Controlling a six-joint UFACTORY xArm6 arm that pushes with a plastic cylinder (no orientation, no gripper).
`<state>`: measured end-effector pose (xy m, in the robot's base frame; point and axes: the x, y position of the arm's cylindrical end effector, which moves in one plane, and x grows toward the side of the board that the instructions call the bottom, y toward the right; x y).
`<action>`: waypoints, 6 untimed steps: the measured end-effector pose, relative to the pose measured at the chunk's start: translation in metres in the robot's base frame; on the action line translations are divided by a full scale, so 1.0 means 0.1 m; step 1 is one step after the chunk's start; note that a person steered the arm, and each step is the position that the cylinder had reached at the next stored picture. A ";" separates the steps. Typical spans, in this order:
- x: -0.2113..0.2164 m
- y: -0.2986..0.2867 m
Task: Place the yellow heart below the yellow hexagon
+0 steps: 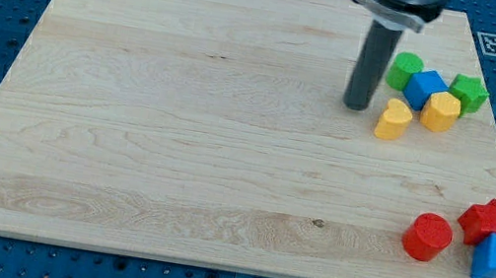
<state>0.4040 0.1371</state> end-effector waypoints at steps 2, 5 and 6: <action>0.53 0.52; 0.45 1.22; 0.58 1.12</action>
